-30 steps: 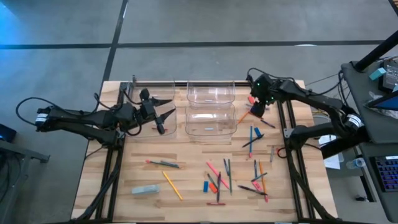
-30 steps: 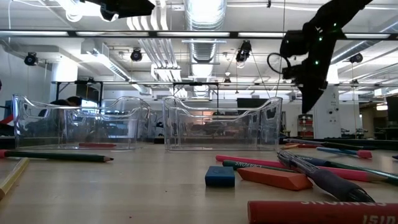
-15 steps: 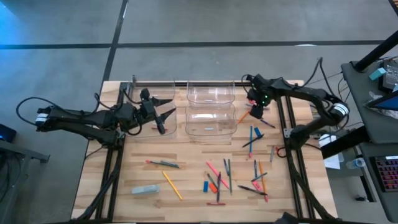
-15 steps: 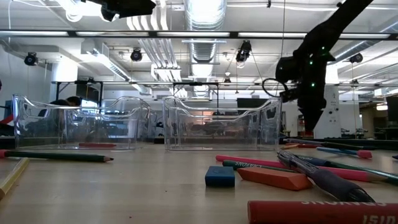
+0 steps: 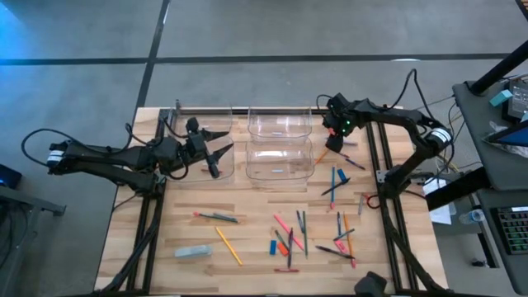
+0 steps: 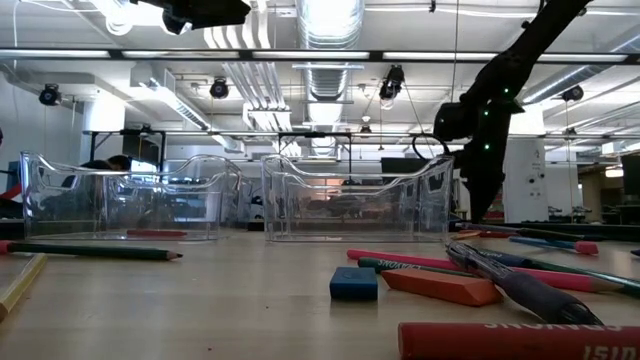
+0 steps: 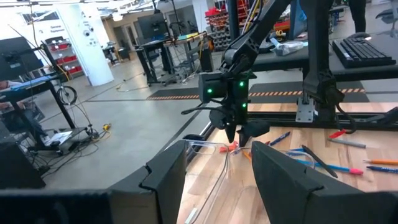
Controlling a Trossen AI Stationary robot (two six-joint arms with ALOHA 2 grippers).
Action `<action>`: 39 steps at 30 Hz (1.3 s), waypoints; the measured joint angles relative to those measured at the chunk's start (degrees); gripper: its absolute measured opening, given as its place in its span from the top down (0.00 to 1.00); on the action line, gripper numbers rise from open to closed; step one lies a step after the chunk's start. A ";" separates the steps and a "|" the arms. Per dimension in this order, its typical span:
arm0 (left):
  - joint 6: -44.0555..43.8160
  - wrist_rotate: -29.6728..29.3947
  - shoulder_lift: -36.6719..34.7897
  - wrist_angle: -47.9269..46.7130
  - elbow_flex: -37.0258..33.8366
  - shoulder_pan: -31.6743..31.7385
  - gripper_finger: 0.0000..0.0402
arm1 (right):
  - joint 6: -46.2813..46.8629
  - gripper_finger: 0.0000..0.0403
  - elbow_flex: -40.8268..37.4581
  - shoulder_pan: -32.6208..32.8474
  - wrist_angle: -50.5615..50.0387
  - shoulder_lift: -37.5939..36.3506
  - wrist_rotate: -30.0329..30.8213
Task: Sort crayons/erasers/pens/pencils in bins
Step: Put the top purple pen into the bottom right transparent bin
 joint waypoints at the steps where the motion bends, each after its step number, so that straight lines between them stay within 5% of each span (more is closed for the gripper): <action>1: 0.00 0.00 -0.01 -0.12 0.00 0.00 0.59 | -0.05 0.53 0.00 0.00 0.18 0.11 -0.23; 11: 0.00 0.00 -0.02 -0.31 0.00 0.00 0.59 | 0.11 0.67 0.00 0.00 0.99 2.26 -1.79; 21: 0.02 0.00 -0.02 -0.30 -0.17 0.00 0.59 | 0.74 0.71 0.22 0.00 0.91 5.09 -1.82; 32: 0.02 0.00 -0.02 -0.37 -0.24 0.00 0.59 | 0.63 0.91 0.22 -0.02 -0.19 2.38 -1.16; 39: 0.02 0.00 -0.02 -0.39 -0.24 0.00 0.59 | 0.63 0.93 0.20 0.02 -3.22 -1.27 0.03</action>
